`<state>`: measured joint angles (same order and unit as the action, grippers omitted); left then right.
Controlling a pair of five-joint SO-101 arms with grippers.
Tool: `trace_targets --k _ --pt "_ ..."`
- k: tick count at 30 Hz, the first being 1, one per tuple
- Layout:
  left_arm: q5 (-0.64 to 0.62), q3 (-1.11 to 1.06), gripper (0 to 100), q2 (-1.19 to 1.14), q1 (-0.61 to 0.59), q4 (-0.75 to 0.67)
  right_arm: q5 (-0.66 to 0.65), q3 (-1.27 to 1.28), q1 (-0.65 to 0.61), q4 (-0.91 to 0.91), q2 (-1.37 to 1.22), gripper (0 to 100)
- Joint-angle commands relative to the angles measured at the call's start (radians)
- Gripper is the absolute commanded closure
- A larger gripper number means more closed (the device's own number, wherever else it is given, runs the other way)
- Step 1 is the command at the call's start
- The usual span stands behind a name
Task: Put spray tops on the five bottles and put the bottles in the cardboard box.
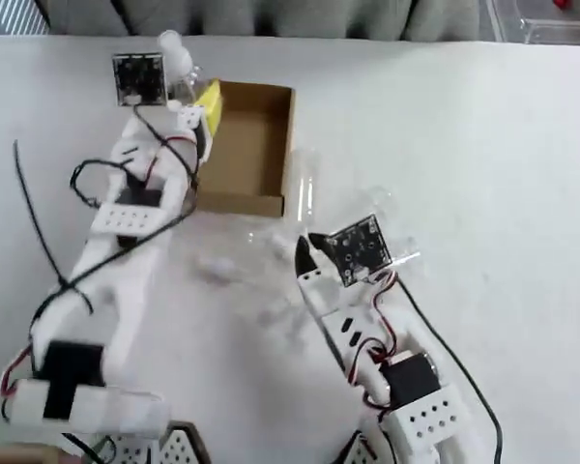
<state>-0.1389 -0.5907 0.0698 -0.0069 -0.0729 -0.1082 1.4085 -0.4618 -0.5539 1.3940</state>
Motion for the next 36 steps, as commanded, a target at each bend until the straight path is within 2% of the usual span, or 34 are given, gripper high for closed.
trace_targets --k 1,5,11,23,36 --pt "-0.002 0.222 96 -0.134 -0.061 -0.032 -0.012 -0.008 0.008 0.005 0.007 98.4" --pt "0.006 0.255 96 -0.211 -0.096 -0.038 -0.012 -0.008 0.008 0.007 0.007 98.4" --pt "0.006 0.299 96 -0.285 -0.088 -0.038 -0.012 -0.008 0.008 0.008 0.007 98.4" --pt "0.006 0.614 96 -0.581 -0.087 -0.031 -0.012 -0.008 0.008 0.008 0.007 98.4" --pt "0.006 0.634 96 -0.631 -0.071 -0.031 -0.014 -0.008 0.008 0.008 0.008 98.4"
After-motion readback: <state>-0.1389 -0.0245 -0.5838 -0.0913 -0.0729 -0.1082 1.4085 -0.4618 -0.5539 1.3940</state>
